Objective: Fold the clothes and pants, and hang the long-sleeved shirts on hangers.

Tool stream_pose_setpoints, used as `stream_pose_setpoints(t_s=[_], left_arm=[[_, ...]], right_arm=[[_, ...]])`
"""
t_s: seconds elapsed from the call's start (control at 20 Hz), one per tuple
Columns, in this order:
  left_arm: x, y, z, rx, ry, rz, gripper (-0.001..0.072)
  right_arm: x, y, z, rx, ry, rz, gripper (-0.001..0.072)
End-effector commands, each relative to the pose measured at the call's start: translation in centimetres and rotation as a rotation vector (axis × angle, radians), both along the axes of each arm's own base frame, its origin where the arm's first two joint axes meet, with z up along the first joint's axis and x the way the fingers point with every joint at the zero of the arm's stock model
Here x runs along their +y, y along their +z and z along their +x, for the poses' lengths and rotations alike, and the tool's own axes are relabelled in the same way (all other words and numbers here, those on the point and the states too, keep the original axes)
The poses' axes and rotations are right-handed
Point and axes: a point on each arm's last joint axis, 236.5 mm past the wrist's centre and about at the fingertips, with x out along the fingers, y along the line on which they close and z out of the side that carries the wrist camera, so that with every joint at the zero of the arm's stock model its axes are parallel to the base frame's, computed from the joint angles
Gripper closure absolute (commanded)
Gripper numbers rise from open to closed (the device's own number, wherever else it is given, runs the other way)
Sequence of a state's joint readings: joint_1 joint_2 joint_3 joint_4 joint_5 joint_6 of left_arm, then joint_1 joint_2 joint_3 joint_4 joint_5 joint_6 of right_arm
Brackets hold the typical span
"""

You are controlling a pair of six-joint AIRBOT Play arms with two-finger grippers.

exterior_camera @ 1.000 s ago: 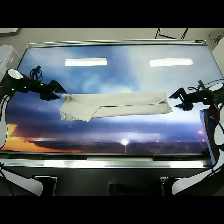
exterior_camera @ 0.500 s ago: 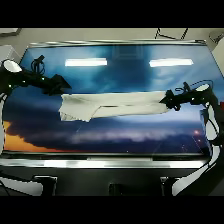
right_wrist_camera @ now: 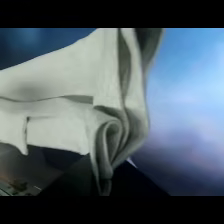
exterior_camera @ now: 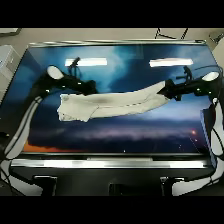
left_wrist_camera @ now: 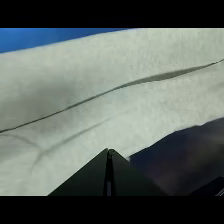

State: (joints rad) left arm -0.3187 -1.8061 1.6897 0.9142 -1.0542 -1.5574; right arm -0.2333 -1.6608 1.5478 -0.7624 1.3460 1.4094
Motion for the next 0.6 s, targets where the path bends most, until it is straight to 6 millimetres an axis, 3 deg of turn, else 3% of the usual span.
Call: stream_pose_setpoints(t_s=[0.0, 0.15, 0.25, 0.3, 0.4, 0.45, 0.55], left_arm=[[-7.6, -5.8, -3.0, 0.114, 0.014, -0.005, 0.0678], [-12.1, -9.4, -5.5, 0.263, 0.104, -0.051, 0.0679], [-17.8, -8.9, -7.2, 0.353, 0.161, -0.23, 0.0679], [-20.6, -8.5, -7.9, 0.383, 0.198, -0.318, 0.0679], [-24.2, -7.9, -8.3, 0.429, 0.304, -0.443, 0.0679], [-25.1, -7.7, -8.1, 0.433, 0.349, -0.48, 0.068], [-24.6, -7.1, -6.7, 0.38, 0.382, -0.489, 0.0681]], right_arm=[[4.3, 8.8, -3.4, -0.145, 0.088, -0.007, 0.0673], [7.7, 14.6, -6.5, -0.255, 0.133, -0.011, 0.0673], [9.6, 16.5, -8.0, -0.287, 0.156, 0.0, 0.0672], [10.3, 17.1, -8.5, -0.293, 0.16, 0.007, 0.0672], [11.1, 17.3, -9.0, -0.289, 0.172, 0.013, 0.0672], [11.2, 17.2, -8.9, -0.278, 0.161, 0.013, 0.0672], [10.7, 16.5, -7.8, -0.272, 0.12, -0.007, 0.0672]])
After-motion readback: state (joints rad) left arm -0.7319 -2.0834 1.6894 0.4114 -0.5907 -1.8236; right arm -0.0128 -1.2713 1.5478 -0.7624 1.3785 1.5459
